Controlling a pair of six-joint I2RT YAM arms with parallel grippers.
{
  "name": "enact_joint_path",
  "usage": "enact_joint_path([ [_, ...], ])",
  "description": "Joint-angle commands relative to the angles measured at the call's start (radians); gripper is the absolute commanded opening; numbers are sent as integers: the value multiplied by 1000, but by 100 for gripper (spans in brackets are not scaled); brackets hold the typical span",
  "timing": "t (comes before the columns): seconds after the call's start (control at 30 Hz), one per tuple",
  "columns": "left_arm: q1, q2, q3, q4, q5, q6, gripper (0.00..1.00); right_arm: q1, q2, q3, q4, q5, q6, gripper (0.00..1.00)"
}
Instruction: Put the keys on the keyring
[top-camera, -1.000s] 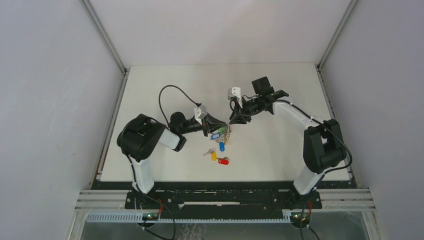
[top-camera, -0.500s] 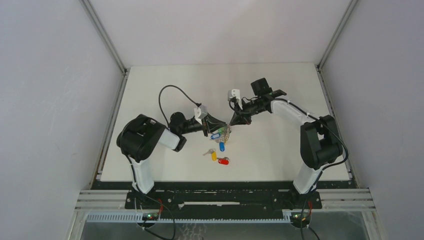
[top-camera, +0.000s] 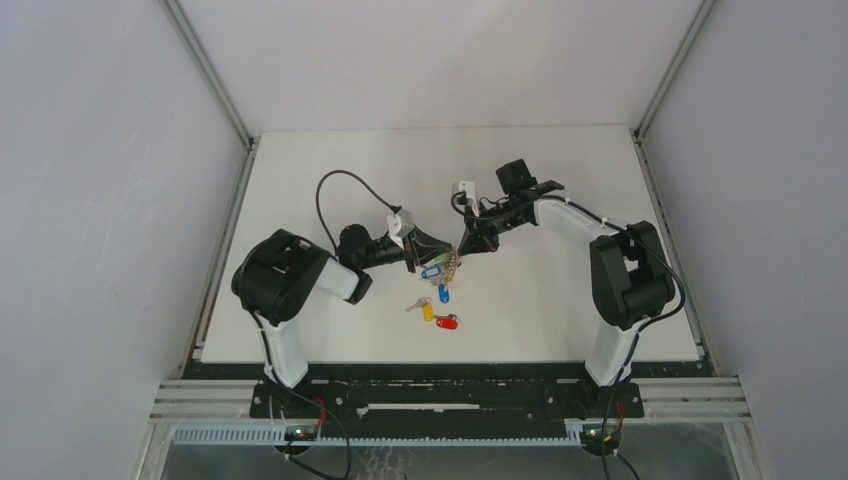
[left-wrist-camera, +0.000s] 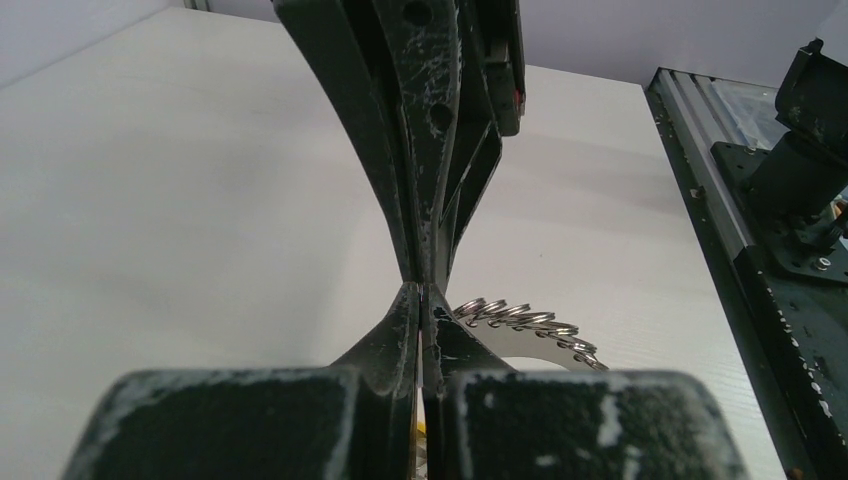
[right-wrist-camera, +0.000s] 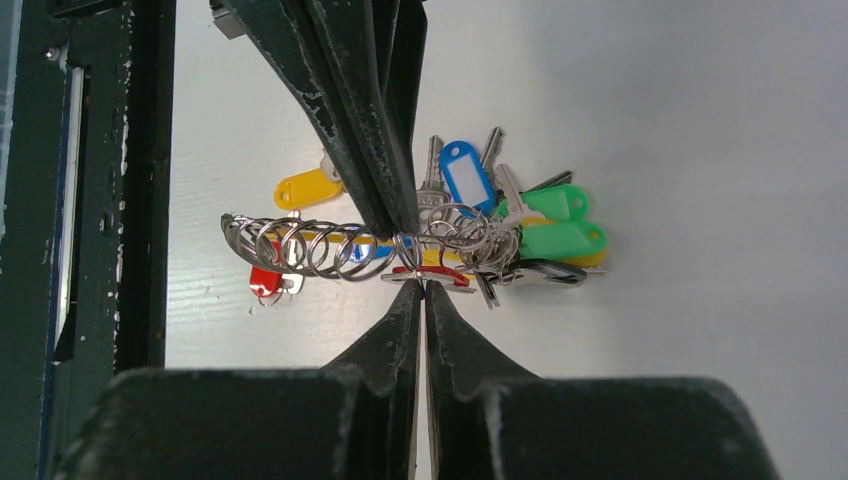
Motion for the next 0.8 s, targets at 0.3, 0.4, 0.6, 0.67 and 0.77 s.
enact_joint_path([
  [0.3,5,-63,-18,58,-26,21,0,-7,-70,-5,84,-16,24,23],
  [0.4,5,-64,-19,58,-25,20,0,-8,-81,-10,99,-34,15,25],
  [0.6,5,-70,-20,59,-25,17,0,2,-72,-10,103,-70,-5,26],
  [0.67,5,-71,-18,58,-26,14,0,4,-65,-10,99,-74,-9,25],
  [0.77,5,-75,-19,58,-27,13,0,7,-55,-10,99,-81,-13,25],
])
